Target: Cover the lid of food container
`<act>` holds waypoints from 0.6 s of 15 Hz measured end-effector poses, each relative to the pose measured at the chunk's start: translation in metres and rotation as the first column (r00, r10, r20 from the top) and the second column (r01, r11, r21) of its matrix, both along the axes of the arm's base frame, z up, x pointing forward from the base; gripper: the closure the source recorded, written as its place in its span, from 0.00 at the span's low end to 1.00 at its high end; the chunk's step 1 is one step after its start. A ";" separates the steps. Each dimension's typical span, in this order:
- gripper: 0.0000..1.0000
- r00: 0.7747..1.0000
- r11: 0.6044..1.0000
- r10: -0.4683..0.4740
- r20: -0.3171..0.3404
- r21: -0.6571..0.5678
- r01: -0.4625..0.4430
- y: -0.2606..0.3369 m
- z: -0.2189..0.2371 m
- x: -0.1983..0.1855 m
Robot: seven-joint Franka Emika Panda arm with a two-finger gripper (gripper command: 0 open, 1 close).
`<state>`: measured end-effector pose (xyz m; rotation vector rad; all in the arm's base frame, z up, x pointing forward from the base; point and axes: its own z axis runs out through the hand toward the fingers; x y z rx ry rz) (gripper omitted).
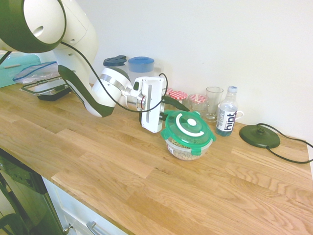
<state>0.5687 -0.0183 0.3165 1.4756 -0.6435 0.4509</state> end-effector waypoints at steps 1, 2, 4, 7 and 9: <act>0.00 1.000 0.999 -0.012 0.003 0.038 0.011 0.007 0.001 -0.002; 0.00 1.000 0.997 -0.022 0.012 0.071 0.021 0.013 0.005 -0.003; 0.00 0.999 0.988 -0.044 0.027 0.147 0.040 0.019 0.022 -0.002; 0.00 0.996 0.943 -0.082 0.026 0.324 0.069 0.032 0.059 0.002; 0.00 0.994 0.889 -0.106 0.025 0.449 0.083 0.044 0.089 0.002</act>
